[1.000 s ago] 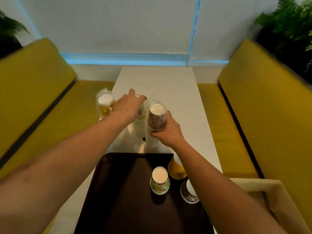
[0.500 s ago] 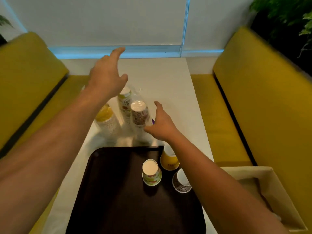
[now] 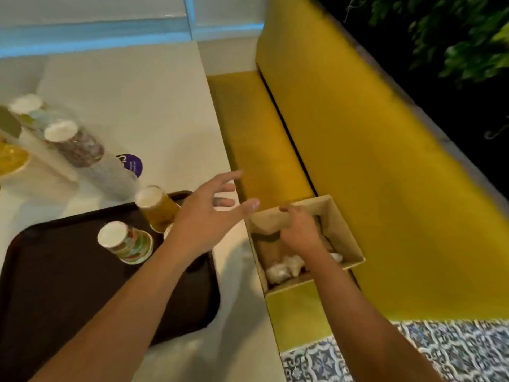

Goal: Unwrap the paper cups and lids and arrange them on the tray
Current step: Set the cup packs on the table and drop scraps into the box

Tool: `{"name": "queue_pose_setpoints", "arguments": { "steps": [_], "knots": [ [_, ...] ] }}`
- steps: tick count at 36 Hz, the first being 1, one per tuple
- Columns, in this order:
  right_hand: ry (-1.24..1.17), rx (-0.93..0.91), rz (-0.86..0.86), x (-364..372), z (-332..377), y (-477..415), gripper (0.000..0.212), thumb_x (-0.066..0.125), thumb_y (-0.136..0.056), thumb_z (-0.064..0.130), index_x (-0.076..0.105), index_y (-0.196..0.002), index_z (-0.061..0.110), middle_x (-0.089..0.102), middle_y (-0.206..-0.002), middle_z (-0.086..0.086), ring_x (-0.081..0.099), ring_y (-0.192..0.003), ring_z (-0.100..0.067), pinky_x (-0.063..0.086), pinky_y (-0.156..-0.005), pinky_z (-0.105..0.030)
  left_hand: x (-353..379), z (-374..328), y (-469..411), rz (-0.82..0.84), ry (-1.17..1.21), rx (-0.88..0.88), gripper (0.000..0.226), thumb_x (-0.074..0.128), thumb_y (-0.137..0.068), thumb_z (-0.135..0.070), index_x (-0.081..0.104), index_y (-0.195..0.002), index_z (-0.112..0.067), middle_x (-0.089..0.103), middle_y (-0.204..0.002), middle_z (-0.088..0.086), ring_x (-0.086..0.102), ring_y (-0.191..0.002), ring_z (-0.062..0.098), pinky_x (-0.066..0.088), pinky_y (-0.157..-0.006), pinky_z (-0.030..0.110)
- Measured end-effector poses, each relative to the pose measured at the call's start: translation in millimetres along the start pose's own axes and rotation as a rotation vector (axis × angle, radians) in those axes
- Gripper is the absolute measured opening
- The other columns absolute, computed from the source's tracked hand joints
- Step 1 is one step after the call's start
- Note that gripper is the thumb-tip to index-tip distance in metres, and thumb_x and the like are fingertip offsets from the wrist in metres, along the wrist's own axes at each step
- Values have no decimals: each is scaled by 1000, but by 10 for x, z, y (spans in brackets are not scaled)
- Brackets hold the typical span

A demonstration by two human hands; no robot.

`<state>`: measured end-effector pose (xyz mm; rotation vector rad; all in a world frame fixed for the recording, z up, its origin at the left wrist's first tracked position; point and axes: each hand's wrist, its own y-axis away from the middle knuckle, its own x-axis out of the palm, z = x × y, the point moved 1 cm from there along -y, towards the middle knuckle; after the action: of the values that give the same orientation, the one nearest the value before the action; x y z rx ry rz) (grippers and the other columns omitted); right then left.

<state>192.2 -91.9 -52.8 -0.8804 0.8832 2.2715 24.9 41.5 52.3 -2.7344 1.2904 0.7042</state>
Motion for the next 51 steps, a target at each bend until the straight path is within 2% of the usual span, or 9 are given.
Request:
{"name": "queue_pose_setpoints", "arguments": {
  "steps": [6, 13, 17, 26, 32, 37, 43, 47, 51],
  "knots": [
    [298, 25, 267, 372, -842, -198, 41, 60, -99, 14, 57, -139, 19, 58, -138, -11, 58, -128, -34, 49, -104, -41, 891, 268, 10, 126, -130, -48, 64, 79, -85, -53, 52, -142, -46, 55, -136, -12, 62, -110, 2, 60, -90, 31],
    [507, -60, 536, 783, -1002, -361, 55, 50, -111, 27, 30, -160, 13, 29, -168, -13, 22, -157, -34, 17, -125, -44, 1363, 607, 18, 140, -222, -91, 59, 81, -88, -43, 57, -141, -39, 56, -131, -13, 62, -104, 1, 52, -81, 13],
    [588, -189, 532, 1011, -1061, -430, 40, 44, -112, 14, 45, -151, 3, 47, -157, -19, 46, -142, -34, 45, -105, -29, 1429, 675, 19, 134, -236, -95, 54, 80, -88, -42, 60, -138, -39, 57, -126, -12, 64, -103, 4, 56, -83, 19],
    [188, -47, 277, 528, -1179, -335, 26, 60, -103, 16, 75, -124, 15, 71, -122, -14, 67, -112, -33, 55, -93, -41, 1328, 687, -75, 138, -293, -111, 56, 78, -92, -37, 54, -143, -35, 56, -134, -6, 64, -109, 8, 57, -88, 21],
    [-235, -237, 82, -405, -793, -116, 15, 66, -99, 20, 72, -110, 28, 70, -93, 14, 66, -86, 2, 47, -66, -17, 1213, 610, -175, 343, -582, -40, 97, 84, -82, -48, 24, -157, -39, 30, -156, -5, 45, -134, 20, 49, -110, 37],
    [-678, -355, 79, -919, -228, 72, 22, 75, -97, 14, 74, -108, 33, 75, -106, 8, 73, -104, -15, 64, -79, -36, 1040, 313, -305, 210, -462, 99, 93, 88, -75, -50, 40, -153, -33, 50, -141, -8, 51, -121, 10, 48, -103, 34],
    [-687, -479, 23, -1039, 351, 24, 28, 75, -96, 32, 70, -121, 42, 67, -128, 10, 68, -110, -11, 57, -82, -25, 533, -15, -400, -83, -357, 212, 68, 89, -78, -31, 59, -139, -29, 57, -118, -20, 48, -102, -7, 47, -86, 17],
    [-715, -398, 354, -837, 761, -134, 53, 74, -89, 55, 55, -138, 55, 62, -137, 3, 68, -116, -19, 63, -88, -37, 109, -8, -553, -155, -513, 293, 69, 91, -76, -23, 61, -137, -20, 56, -132, -1, 54, -116, 16, 47, -95, 28],
    [-737, -419, 361, -430, 1201, -432, 48, 80, -93, 24, 61, -137, 29, 67, -124, -4, 71, -109, -24, 65, -86, -41, -308, 151, -707, -166, -620, 297, 67, 89, -79, -17, 59, -138, -20, 45, -133, 4, 49, -121, 20, 49, -98, 30]
  ]
}}
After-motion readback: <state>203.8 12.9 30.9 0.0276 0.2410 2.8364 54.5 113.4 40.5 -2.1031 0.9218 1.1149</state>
